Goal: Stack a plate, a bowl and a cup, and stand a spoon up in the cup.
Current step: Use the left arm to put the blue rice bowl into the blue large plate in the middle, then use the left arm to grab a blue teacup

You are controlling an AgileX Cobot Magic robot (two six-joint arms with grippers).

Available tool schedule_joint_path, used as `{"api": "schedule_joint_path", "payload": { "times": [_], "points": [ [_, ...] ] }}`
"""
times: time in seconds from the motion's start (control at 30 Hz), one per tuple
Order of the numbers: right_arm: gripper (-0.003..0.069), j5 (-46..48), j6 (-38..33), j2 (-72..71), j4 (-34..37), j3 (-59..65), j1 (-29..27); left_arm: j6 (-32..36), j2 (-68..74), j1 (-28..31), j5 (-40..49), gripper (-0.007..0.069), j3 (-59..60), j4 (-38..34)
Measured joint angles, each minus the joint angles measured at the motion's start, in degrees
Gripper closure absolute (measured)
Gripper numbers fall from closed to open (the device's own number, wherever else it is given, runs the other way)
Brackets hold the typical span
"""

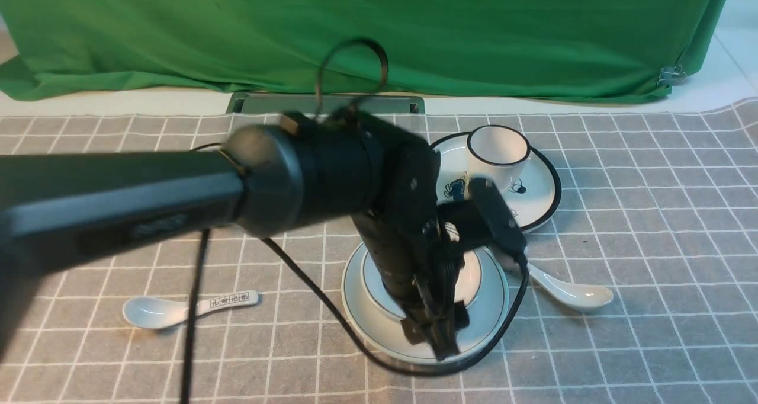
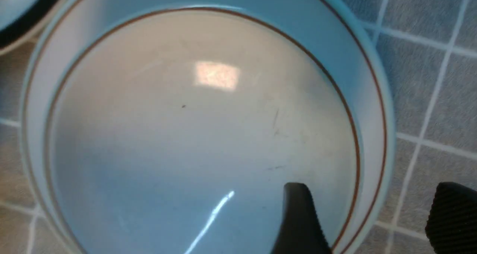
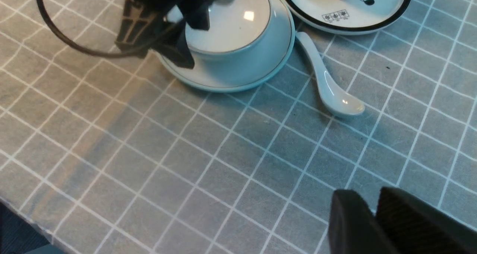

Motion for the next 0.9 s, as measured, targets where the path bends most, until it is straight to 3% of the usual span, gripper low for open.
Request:
{"api": "schedule_joint_path", "payload": {
  "times": [0.13,0.23,0.27,0.4,0.63,0.77,0.9],
  "points": [
    [0.0515,-1.07,0.00,0.00,0.00,0.00,0.00,-6.34,-5.07,0.23,-0.14,0.0277,-1.72,2.84],
    [0.0515,-2.00,0.00,0.00,0.00,0.00,0.00,-4.81,-5.76,2.16,1.79,0.0389,-5.16,4.38],
    [0.0515,-2.19,0.00,0.00,0.00,0.00,0.00,-3.03,-4.66,4.10,4.30,0.0459,-8.04,3.72],
    [0.0515,-2.35,-0.05,0.00,0.00,0.00,0.00,4.24,2.54,11.25,13.02,0.0535,-20.18,-0.77],
    [0.0515,-2.35,-0.05,0.00,0.00,0.00,0.00,15.66,14.96,16.70,20.20,0.0419,-34.29,-2.59],
    [0.0515,-1.26,-0.05,0.00,0.00,0.00,0.00,21.11,20.31,16.89,19.97,0.0243,-37.56,0.01],
    [0.0515,-0.11,0.19,0.00,0.00,0.00,0.00,23.17,21.83,16.89,18.17,0.0185,-37.64,0.97]
  ]
}}
